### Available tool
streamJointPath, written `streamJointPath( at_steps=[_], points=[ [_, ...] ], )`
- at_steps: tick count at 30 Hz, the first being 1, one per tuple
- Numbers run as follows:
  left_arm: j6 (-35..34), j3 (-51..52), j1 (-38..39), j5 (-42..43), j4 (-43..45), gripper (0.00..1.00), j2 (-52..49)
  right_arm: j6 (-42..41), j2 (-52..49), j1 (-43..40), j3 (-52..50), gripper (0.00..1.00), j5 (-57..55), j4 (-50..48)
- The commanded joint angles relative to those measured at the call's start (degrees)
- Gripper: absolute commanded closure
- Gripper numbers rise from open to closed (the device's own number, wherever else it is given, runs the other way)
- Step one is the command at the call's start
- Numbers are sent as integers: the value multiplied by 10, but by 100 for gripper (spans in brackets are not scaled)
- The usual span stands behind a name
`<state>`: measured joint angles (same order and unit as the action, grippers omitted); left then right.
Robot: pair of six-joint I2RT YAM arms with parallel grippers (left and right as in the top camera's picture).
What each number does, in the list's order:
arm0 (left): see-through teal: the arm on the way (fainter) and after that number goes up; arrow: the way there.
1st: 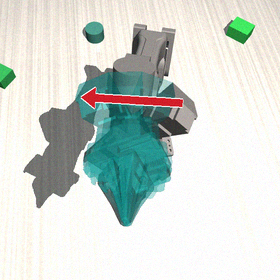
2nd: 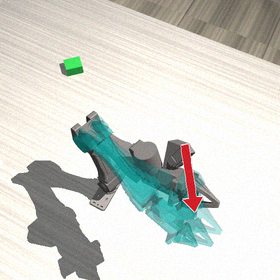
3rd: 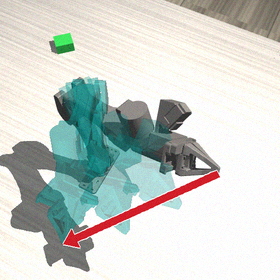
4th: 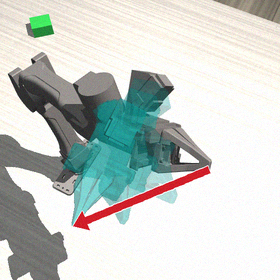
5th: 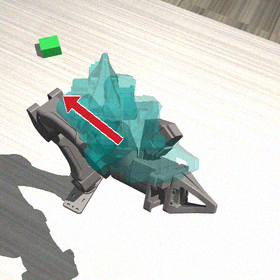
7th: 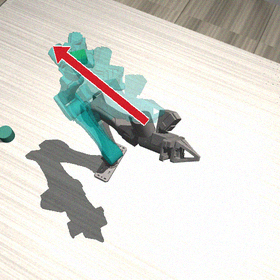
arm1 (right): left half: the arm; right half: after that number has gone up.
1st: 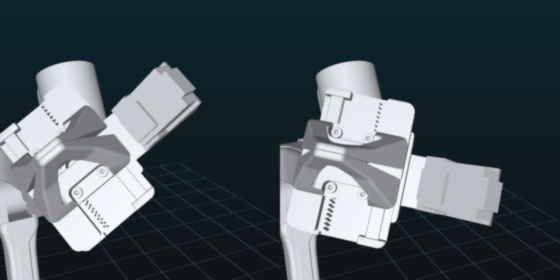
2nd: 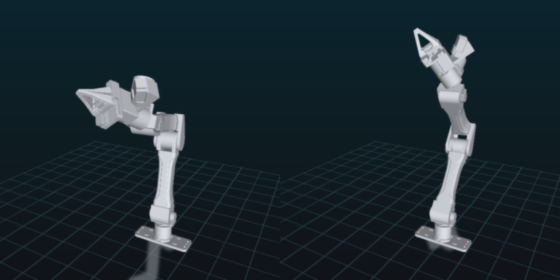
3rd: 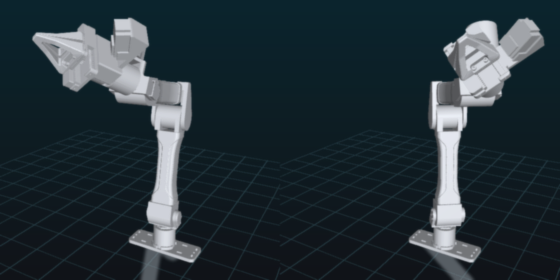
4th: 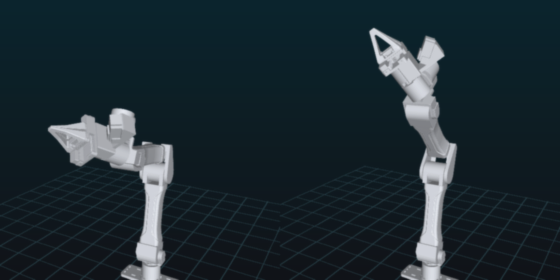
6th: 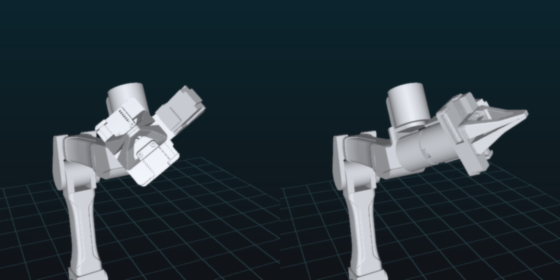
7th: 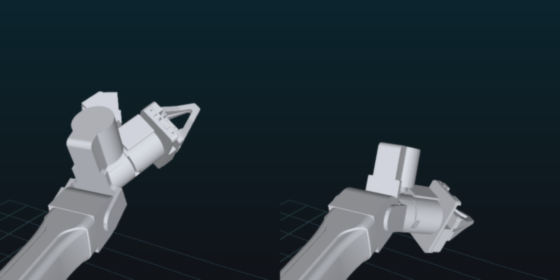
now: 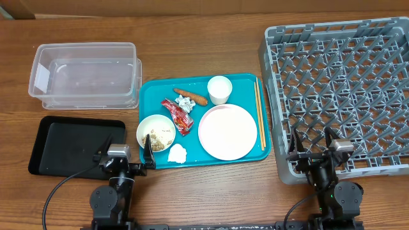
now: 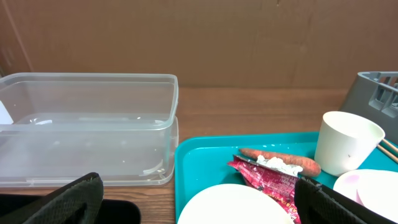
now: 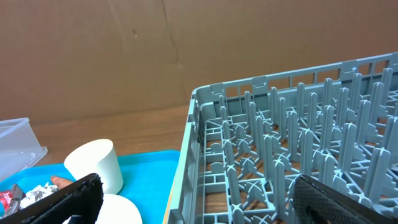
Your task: Sort waste into correct bins and load items into the dishwasher
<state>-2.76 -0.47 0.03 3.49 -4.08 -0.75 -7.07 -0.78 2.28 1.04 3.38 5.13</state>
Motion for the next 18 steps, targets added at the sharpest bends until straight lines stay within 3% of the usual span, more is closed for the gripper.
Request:
streamJointPath(
  at_steps=[1,18],
  points=[
    [9,2,3,8,0,0,5,0,6,-2,-6,0,-5,-5],
    [9,2,3,9,0,0,5,-5,6,-2,-6,0,-20,-5]
  ],
)
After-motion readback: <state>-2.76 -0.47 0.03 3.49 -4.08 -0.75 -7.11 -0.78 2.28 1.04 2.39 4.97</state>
